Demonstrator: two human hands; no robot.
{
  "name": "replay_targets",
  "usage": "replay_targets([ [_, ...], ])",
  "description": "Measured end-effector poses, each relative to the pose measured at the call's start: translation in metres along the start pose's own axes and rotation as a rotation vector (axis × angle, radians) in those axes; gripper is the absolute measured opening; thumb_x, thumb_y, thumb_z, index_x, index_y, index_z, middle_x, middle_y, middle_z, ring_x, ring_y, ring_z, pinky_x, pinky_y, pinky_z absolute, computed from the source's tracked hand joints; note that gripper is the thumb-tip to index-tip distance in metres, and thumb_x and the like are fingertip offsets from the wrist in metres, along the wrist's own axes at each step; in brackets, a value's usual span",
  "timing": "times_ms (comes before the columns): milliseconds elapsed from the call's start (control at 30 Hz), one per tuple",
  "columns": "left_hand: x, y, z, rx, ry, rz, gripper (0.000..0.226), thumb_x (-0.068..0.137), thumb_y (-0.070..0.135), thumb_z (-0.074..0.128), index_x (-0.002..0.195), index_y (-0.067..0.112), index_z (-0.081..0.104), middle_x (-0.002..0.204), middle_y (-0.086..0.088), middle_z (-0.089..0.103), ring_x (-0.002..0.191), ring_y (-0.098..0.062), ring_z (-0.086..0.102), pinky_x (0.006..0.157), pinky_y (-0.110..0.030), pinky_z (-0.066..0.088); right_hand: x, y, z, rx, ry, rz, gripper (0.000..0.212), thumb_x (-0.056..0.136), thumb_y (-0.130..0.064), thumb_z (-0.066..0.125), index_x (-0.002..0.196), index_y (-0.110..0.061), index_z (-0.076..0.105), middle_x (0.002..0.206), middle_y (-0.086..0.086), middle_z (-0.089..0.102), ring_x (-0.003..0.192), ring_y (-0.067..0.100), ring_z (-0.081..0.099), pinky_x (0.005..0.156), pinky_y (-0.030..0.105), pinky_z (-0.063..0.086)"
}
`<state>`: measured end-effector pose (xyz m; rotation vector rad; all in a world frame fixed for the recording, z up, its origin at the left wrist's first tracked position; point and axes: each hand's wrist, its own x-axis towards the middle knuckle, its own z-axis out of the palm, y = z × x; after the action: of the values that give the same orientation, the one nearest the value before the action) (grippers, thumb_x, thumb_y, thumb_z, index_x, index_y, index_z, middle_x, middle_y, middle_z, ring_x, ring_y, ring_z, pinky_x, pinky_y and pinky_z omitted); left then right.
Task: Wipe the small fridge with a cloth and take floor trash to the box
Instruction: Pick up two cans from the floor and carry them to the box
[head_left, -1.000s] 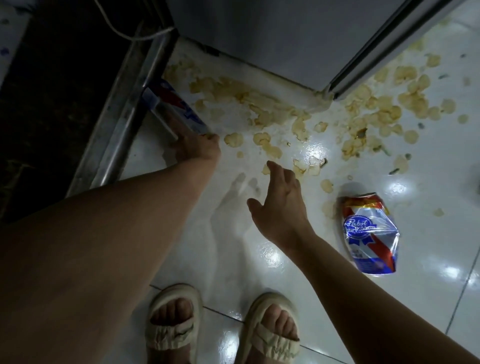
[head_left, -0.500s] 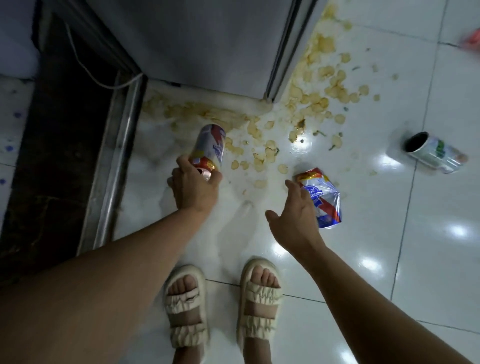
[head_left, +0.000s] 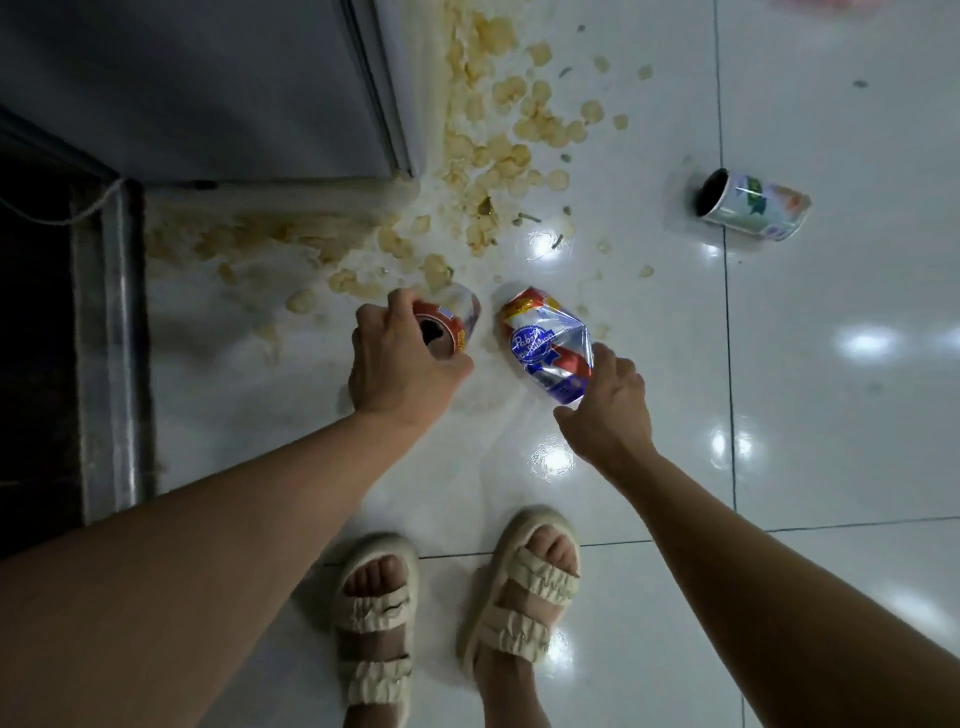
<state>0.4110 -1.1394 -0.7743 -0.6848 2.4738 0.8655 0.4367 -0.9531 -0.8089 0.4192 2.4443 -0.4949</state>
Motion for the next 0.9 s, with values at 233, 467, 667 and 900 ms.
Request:
replay_targets([
  [233, 0.018, -0.004, 0.033, 0.054, 0.03, 0.12, 0.061, 0.07, 0.03, 0.07, 0.124, 0.022, 0.043, 0.126, -0.007, 0.037, 0.12, -0.028, 0.039, 0.089, -0.036, 0.045, 0.05, 0.025, 0.043, -0.028, 0.037, 0.061, 0.103, 0.07, -0.023, 0.079, 0.146, -0.017, 0.01, 0.14, 0.014, 0.029, 0.125, 0.033, 0.034, 0.096, 0.041, 0.041],
  [467, 0.031, -0.014, 0.047, 0.12, 0.051, 0.195, 0.063, 0.069, 0.033, 0.07, 0.125, 0.024, 0.042, 0.127, -0.004, 0.037, 0.12, -0.023, 0.04, 0.081, -0.033, 0.044, 0.077, 0.036, 0.075, 0.042, 0.13, 0.08, 0.103, 0.074, -0.018, 0.076, 0.148, -0.019, 0.005, 0.132, 0.017, 0.037, 0.116, 0.034, 0.042, 0.088, 0.042, 0.044],
  [667, 0.026, -0.01, 0.036, 0.136, 0.066, 0.158, 0.064, 0.07, 0.034, 0.069, 0.127, 0.026, 0.041, 0.128, -0.004, 0.039, 0.121, -0.023, 0.04, 0.078, -0.031, 0.039, 0.055, 0.029, 0.063, 0.176, 0.209, 0.092, 0.097, 0.074, -0.014, 0.073, 0.147, -0.017, 0.01, 0.124, 0.016, 0.042, 0.111, 0.032, 0.044, 0.07, 0.033, 0.037],
  [900, -0.018, 0.035, -0.02, 0.147, 0.027, 0.128, 0.065, 0.068, 0.035, 0.071, 0.125, 0.026, 0.041, 0.126, -0.004, 0.041, 0.119, -0.025, 0.04, 0.08, -0.037, 0.042, -0.01, 0.006, -0.021, 0.288, 0.2, 0.194, 0.08, 0.068, -0.024, 0.078, 0.129, -0.011, 0.029, 0.118, 0.011, 0.048, 0.104, 0.028, 0.051, 0.082, 0.042, 0.053],
])
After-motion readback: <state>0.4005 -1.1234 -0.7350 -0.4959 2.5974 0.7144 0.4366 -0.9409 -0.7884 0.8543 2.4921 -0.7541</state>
